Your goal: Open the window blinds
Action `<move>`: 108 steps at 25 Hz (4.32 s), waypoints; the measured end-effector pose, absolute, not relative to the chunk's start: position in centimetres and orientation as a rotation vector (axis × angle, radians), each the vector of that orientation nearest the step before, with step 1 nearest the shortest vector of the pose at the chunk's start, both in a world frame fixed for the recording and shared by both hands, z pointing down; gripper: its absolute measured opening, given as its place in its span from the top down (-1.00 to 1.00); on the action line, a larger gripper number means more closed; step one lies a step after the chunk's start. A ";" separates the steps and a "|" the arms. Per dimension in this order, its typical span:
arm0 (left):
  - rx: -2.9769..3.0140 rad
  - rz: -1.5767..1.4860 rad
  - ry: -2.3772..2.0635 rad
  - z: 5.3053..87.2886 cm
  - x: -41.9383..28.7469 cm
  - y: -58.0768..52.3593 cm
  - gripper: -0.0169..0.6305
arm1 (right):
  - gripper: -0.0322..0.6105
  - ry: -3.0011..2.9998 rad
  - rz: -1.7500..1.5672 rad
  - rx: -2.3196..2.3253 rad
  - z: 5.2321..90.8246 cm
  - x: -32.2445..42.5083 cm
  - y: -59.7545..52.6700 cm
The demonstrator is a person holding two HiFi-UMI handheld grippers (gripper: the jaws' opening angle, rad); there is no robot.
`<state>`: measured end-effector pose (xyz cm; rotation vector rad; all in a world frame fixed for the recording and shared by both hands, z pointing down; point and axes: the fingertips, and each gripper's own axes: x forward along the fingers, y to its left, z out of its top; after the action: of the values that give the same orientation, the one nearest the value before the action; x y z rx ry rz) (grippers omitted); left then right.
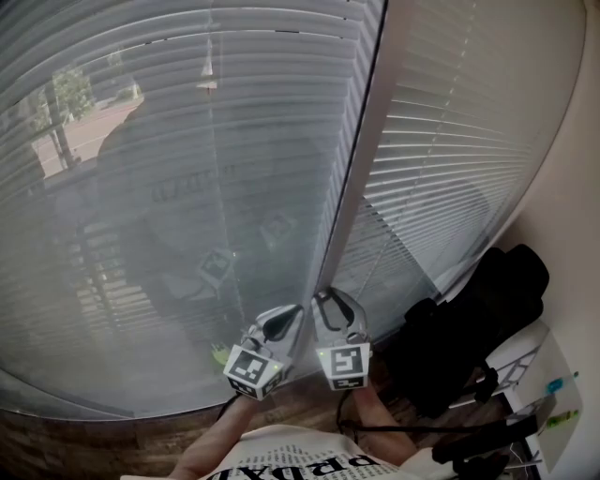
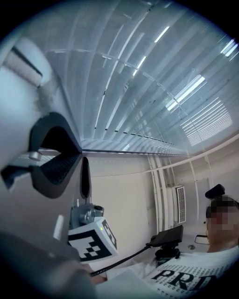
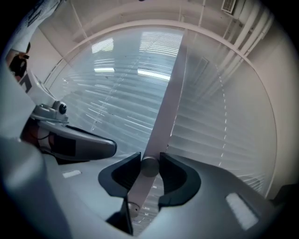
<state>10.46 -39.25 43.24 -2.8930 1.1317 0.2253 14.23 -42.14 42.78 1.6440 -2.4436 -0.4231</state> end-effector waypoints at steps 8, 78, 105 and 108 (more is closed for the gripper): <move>-2.896 0.217 1.122 43.2 10.5 -39.2 0.97 | 0.48 -2.541 -0.216 1.747 43.0 14.9 -42.4; -2.921 0.228 1.087 43.2 10.8 -39.3 0.97 | 0.48 -2.637 0.012 1.788 43.2 15.2 -42.4; -2.926 0.241 1.075 43.3 10.8 -39.5 0.97 | 0.48 -2.757 0.348 1.866 43.8 15.6 -42.7; -2.931 0.230 1.077 43.2 10.8 -39.4 0.97 | 0.47 -2.730 0.263 1.836 43.9 15.5 -42.7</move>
<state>10.83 -39.41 43.19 -2.9307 1.0771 0.2303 15.52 -42.66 43.86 1.8363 -2.7304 0.2629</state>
